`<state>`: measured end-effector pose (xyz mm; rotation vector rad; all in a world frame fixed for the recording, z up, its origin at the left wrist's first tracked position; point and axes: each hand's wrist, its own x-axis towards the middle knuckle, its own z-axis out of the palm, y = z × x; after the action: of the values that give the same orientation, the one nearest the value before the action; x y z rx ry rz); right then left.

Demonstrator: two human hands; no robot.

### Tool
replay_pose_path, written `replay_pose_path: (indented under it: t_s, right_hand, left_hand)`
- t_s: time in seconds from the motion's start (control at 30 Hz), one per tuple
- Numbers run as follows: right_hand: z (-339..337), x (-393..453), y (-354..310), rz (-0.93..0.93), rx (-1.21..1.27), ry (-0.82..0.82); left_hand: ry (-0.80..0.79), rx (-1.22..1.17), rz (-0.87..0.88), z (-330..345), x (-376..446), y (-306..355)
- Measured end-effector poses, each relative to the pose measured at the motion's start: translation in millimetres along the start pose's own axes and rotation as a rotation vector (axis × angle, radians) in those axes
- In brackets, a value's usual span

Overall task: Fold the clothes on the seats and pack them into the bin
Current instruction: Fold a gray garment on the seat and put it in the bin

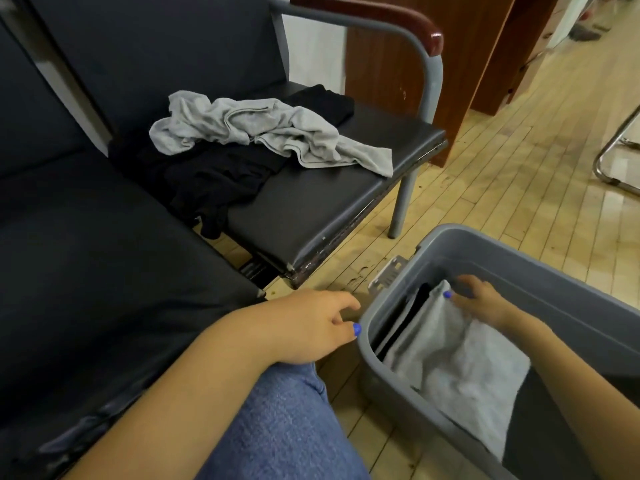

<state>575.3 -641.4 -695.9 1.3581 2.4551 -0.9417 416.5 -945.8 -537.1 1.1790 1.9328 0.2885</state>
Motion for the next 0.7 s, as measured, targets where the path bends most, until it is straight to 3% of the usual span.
replay_pose_path:
  t_s: [0.1,0.17,0.27,0.43,0.6,0.7]
  right_hand:
    - [30.6,-24.7,2.0,-0.017,-0.091,0.226]
    - [55.7,-48.7,1.5,-0.041,-0.067,0.281]
    - [94.7,-67.7,4.8,-0.080,-0.075,0.172]
    - [112.5,-60.4,1.6,-0.271,-0.430,-0.084]
    - [119.8,-47.2,-34.7,-0.143,-0.638,-0.143]
    - [115.5,-45.0,-47.6,-0.081,-0.704,-0.173]
  left_hand:
    - [0.005,0.012,0.008,-0.6,2.9,0.6]
    - [0.010,0.005,0.015,-0.6,4.1,1.4]
    - [0.002,-0.006,0.027,-0.1,4.0,4.9]
    - [-0.009,0.025,0.019,0.4,4.8,7.7]
    - [0.014,0.038,0.052,1.4,8.6,9.9]
    - [0.118,-0.001,0.075,0.4,9.3,12.5]
